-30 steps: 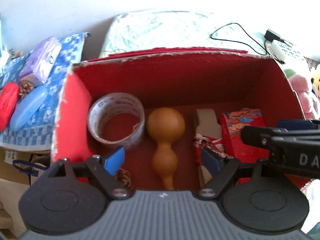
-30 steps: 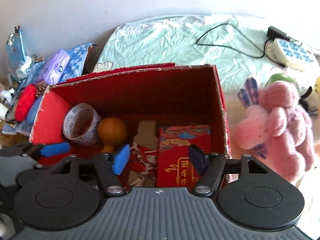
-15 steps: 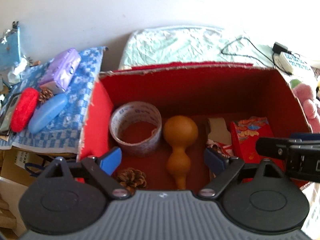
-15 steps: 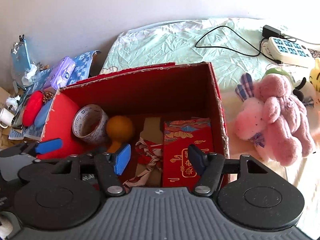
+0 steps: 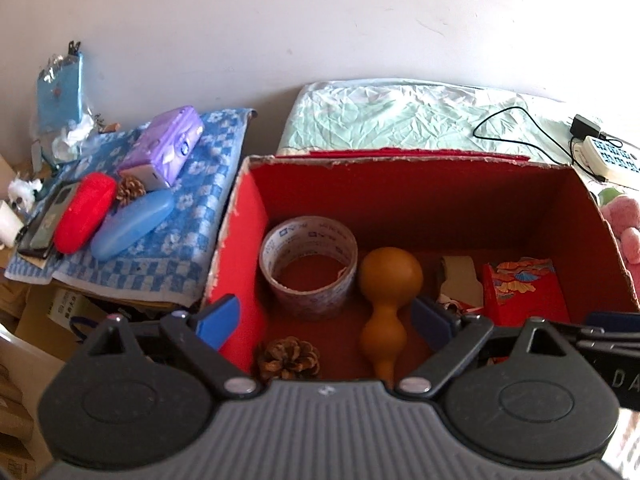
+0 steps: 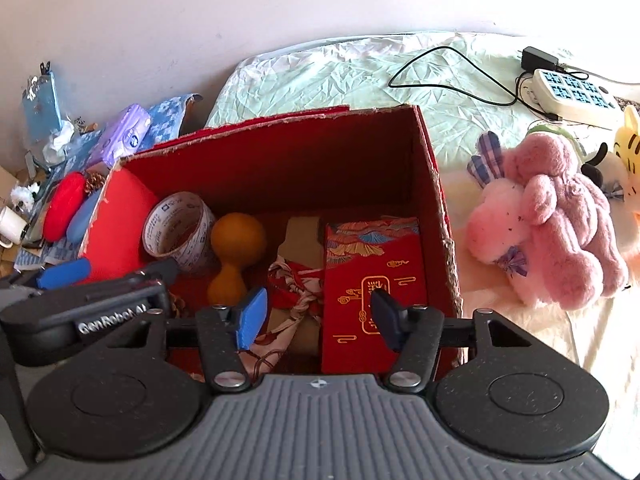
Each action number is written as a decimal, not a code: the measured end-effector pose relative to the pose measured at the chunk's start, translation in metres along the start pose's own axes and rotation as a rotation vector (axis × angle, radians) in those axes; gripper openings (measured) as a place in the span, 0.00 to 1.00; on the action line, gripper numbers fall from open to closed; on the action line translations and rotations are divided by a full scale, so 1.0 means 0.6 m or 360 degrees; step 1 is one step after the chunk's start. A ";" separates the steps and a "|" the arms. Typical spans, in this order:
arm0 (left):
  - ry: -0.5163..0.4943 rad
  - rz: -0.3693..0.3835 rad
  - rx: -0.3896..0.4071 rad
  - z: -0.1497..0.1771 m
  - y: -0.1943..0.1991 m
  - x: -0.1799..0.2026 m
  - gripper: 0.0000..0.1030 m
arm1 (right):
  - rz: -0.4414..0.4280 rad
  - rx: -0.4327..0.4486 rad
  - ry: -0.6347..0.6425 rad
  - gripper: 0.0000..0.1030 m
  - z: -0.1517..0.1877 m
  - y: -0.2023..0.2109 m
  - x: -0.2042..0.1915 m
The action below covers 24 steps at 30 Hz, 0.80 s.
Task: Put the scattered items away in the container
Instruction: 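Raise the right gripper out of the red box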
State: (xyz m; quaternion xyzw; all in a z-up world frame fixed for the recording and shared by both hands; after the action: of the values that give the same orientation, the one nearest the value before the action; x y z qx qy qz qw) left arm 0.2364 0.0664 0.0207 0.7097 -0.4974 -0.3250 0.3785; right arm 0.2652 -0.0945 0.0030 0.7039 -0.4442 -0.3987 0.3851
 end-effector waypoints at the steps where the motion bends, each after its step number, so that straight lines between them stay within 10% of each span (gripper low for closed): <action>1: 0.0001 0.0006 0.0000 0.001 0.001 0.000 0.90 | -0.0009 -0.0009 -0.0010 0.59 0.002 -0.001 0.000; 12: 0.0074 0.0079 0.0026 0.010 0.013 -0.001 0.89 | -0.0034 -0.0010 -0.0047 0.58 0.020 -0.005 0.004; 15: 0.0071 0.0073 0.0005 0.013 0.011 0.002 0.74 | -0.0006 0.0004 -0.0016 0.59 0.023 -0.006 0.001; 24: 0.0092 0.0121 -0.0020 0.017 0.009 0.009 0.86 | 0.0067 0.0010 0.0093 0.68 0.032 -0.016 -0.012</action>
State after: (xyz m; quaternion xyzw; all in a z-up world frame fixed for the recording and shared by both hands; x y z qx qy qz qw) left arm 0.2268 0.0577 0.0198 0.6970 -0.5107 -0.2929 0.4093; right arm 0.2486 -0.0884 -0.0113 0.7069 -0.4487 -0.3683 0.4040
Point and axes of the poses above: each gripper's, at about its wrist camera, not at the fingertips, and y roughly against the way its jaws point, x to its right, z to its underside, the point moved 8 cm from there along -y, roughly the way its jaws point, and after that the axes turned 8 degrees about -x, right-handed, at the moved point
